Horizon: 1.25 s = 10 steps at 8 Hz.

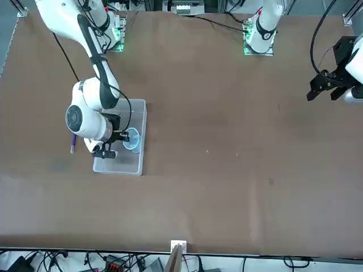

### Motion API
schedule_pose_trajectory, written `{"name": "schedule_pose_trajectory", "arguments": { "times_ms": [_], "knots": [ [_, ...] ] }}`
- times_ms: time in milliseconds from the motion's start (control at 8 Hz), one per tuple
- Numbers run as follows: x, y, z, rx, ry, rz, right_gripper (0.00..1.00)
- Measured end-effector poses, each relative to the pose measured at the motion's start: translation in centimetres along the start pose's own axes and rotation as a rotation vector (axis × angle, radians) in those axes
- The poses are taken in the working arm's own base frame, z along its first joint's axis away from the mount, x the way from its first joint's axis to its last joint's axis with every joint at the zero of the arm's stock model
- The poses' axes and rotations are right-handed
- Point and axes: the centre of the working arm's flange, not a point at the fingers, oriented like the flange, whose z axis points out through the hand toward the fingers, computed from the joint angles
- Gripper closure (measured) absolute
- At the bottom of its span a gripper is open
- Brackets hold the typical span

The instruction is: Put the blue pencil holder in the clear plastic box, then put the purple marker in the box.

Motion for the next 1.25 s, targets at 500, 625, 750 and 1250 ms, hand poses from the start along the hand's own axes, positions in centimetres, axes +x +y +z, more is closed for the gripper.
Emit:
{"name": "schedule_pose_trajectory", "arguments": {
  "times_ms": [500,625,750,1250],
  "knots": [
    [0.0,0.1,0.3,-0.003,-0.002,0.0,0.91],
    [0.0,0.0,0.4,-0.003,-0.002,-0.001,0.84],
    [0.1,0.0,0.5,-0.003,-0.001,-0.002,0.81],
    [0.9,0.5,-2.4,0.005,0.046,0.008,0.15]
  ]
}}
